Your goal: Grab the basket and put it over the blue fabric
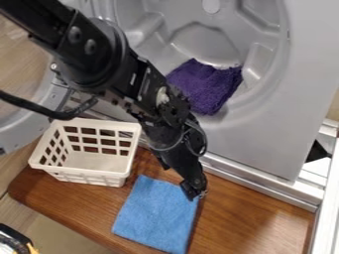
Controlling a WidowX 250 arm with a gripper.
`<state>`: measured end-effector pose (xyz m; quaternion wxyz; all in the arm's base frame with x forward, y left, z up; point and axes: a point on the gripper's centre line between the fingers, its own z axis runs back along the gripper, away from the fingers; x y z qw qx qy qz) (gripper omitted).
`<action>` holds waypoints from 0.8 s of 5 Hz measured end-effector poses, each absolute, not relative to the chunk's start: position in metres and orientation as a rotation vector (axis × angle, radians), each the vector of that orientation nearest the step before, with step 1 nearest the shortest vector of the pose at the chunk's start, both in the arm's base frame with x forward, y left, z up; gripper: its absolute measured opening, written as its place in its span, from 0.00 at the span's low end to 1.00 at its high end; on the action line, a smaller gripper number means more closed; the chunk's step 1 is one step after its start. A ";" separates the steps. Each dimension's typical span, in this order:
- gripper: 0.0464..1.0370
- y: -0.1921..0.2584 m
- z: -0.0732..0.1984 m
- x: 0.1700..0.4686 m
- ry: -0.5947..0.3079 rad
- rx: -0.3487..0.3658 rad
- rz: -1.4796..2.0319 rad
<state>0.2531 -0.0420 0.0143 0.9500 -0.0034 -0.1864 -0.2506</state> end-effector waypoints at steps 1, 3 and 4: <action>0.96 -0.042 0.009 0.251 -0.359 -0.010 -0.507; 0.96 -0.001 0.016 0.252 -0.351 0.031 -0.372; 0.96 0.023 0.020 0.248 -0.344 0.042 -0.299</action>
